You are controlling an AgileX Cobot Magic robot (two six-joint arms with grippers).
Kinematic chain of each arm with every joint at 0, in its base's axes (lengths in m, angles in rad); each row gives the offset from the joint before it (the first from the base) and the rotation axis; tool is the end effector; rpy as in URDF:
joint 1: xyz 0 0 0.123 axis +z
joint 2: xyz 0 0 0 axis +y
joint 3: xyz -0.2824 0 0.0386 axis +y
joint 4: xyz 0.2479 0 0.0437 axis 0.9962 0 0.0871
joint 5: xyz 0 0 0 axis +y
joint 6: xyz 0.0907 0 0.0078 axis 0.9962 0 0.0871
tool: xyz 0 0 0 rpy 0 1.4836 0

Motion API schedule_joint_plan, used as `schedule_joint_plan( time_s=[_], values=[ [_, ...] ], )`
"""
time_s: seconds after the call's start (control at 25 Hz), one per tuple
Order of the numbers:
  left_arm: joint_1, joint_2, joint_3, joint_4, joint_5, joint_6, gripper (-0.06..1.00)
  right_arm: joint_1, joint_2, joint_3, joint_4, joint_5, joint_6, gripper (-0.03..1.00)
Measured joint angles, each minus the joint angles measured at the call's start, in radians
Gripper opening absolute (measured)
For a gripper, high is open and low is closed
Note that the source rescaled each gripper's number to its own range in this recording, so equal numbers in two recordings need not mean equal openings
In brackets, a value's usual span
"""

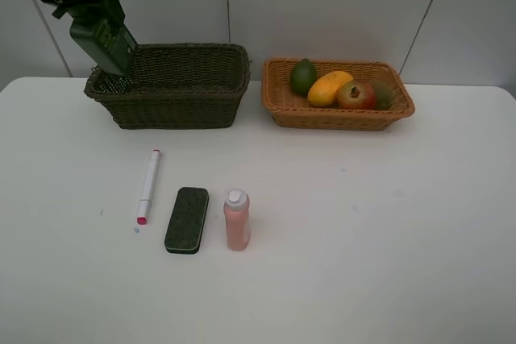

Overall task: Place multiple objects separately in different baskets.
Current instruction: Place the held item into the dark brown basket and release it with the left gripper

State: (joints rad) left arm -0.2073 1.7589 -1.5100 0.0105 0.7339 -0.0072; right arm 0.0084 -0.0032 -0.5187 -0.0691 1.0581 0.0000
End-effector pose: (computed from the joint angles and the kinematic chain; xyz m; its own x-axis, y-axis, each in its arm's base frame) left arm 0.3902 -0.0814 0.3033 -0.7637 0.1612 -0.6251 0.2020 0.9794 0.0059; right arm -0.0075 -0.0055 0.2827 -0.4344 -0.0375 -0.8999 0.0311 0.9979 -0.0566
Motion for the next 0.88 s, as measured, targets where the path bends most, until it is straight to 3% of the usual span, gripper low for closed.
schedule_joint_plan(
  time_s=[0.44, 0.88],
  values=[
    [0.011, 0.180, 0.000, 0.012, -0.330, 0.000, 0.36, 0.000, 0.000, 0.000, 0.000, 0.000, 0.000, 1.00],
    [0.055, 0.288, 0.000, 0.011, -0.423, 0.000, 0.36, 0.000, 0.000, 0.000, 0.000, 0.000, 0.000, 1.00]
  ],
)
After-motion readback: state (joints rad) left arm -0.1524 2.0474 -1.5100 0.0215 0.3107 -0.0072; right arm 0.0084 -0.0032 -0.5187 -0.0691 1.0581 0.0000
